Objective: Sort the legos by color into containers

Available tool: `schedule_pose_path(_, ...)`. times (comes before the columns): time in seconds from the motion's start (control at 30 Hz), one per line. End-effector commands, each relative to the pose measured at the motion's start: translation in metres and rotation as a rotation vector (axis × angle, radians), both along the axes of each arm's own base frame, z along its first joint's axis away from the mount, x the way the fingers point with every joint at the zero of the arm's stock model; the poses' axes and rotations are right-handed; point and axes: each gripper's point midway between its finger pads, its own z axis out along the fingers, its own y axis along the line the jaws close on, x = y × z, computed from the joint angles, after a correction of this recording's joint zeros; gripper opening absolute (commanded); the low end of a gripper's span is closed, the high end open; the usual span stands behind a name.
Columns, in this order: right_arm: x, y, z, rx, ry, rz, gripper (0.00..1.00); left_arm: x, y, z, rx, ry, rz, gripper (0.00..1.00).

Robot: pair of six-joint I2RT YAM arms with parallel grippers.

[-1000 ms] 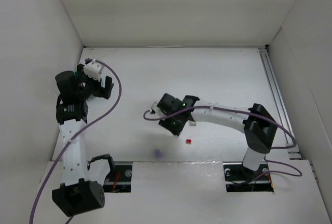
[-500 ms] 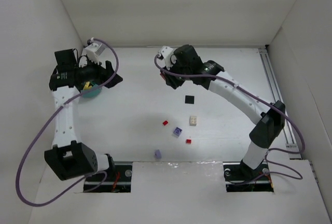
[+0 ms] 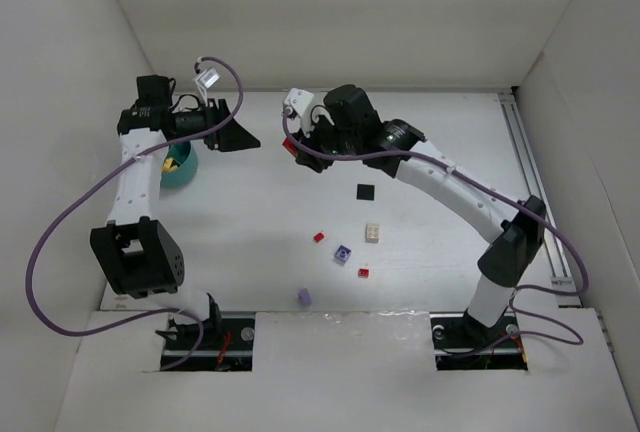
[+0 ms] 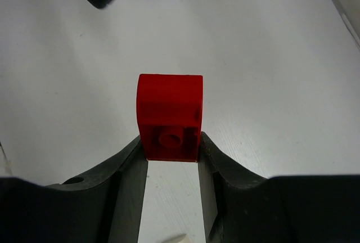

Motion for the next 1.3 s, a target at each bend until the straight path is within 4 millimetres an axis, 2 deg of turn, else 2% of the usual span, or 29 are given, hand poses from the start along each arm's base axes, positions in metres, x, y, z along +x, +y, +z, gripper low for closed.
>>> schedule_pose_path(0.0,-0.008,0.023,0.023,0.048,-0.076,0.086,0.22,-0.008,-0.021,0.036,-0.078,-0.056,-0.059,0.75)
schedule_pose_path(0.13,-0.015,0.031,0.024,0.041,-0.085,0.105,0.22,-0.002,-0.027,0.041,-0.055,-0.111,-0.060,0.75)
schedule_pose_path(0.17,-0.014,0.031,0.021,0.033,-0.077,0.105,0.22,-0.006,-0.035,0.041,-0.060,-0.098,-0.081,0.73)
schedule_pose_path(0.3,-0.013,0.030,0.023,0.026,-0.088,0.102,0.23,-0.009,-0.044,0.042,-0.064,-0.099,-0.106,0.73)
schedule_pose_path(0.63,-0.008,0.030,0.025,-0.008,-0.153,0.083,0.23,-0.019,-0.060,0.025,-0.078,-0.046,-0.171,0.71)
schedule_pose_path(0.77,-0.007,0.029,0.025,-0.012,-0.156,0.074,0.23,-0.020,-0.060,0.021,-0.079,-0.028,-0.170,0.61)
schedule_pose_path(1.0,-0.005,0.030,0.024,-0.023,-0.184,0.068,0.24,-0.026,-0.066,0.017,-0.076,-0.017,-0.192,0.54)
schedule_pose_path(1.1,-0.007,0.032,0.024,-0.031,-0.195,0.074,0.24,-0.026,-0.066,0.016,-0.074,-0.025,-0.195,0.54)
schedule_pose_path(1.27,-0.011,0.035,0.024,-0.030,-0.196,0.083,0.24,-0.029,-0.071,0.015,-0.066,-0.024,-0.209,0.46)
